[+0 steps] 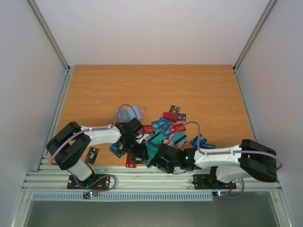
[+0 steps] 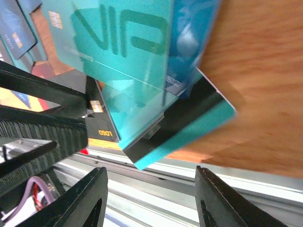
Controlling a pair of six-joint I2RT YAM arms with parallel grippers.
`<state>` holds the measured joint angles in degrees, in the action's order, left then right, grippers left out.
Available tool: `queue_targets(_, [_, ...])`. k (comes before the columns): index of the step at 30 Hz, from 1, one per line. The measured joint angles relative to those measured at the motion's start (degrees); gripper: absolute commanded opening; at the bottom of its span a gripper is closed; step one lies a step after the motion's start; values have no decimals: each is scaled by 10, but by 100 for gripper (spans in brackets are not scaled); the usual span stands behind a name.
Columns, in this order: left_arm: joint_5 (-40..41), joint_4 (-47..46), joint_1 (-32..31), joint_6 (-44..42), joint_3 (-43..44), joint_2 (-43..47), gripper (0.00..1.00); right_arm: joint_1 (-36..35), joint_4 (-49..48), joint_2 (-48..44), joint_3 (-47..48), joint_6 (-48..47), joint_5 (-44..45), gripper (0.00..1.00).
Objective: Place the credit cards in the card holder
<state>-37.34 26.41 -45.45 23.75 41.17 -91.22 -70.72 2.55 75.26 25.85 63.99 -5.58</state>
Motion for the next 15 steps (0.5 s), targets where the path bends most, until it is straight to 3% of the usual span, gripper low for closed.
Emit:
queue_targets(9, [-48,-57,0,30,-5,-25,35,-31,90,-27,10,26,43,52])
queue_targets(15, [-58,-74,0,45,-11,-27,34,-32,5,-20,-40,43,58,52])
